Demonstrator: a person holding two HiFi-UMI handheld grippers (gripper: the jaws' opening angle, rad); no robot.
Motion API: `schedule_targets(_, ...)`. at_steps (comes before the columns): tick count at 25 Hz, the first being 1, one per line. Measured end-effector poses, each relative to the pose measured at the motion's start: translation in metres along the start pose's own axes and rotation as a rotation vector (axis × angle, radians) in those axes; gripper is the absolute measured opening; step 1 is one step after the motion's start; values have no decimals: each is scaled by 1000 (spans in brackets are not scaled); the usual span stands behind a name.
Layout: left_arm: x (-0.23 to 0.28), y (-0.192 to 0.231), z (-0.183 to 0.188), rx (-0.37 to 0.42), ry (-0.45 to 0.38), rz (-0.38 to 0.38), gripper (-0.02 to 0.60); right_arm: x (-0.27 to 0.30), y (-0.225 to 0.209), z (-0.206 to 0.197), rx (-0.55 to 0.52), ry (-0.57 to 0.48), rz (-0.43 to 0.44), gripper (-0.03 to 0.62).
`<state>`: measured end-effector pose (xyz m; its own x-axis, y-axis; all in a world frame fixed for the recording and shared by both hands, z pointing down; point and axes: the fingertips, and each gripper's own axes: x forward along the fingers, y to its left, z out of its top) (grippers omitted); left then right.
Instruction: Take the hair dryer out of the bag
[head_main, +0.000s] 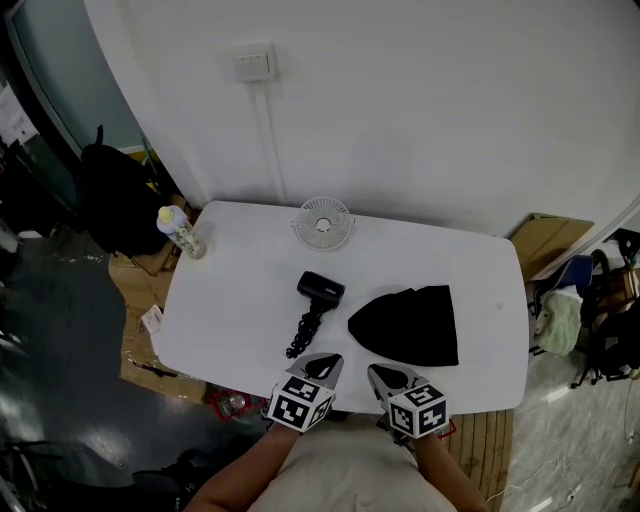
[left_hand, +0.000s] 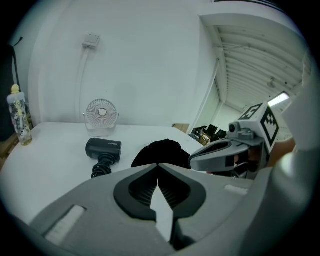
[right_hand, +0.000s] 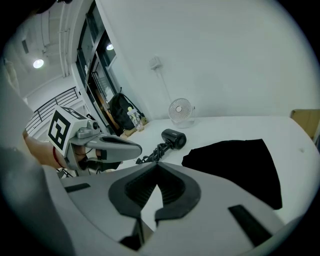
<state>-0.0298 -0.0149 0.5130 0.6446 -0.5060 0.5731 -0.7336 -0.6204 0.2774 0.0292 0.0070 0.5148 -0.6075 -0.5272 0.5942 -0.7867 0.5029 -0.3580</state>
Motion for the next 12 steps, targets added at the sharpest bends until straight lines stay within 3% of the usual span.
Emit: schedule_targets(12,-4,-6,-1,-10,-20,-26,11,-3,7,-3,-4,7,9,15)
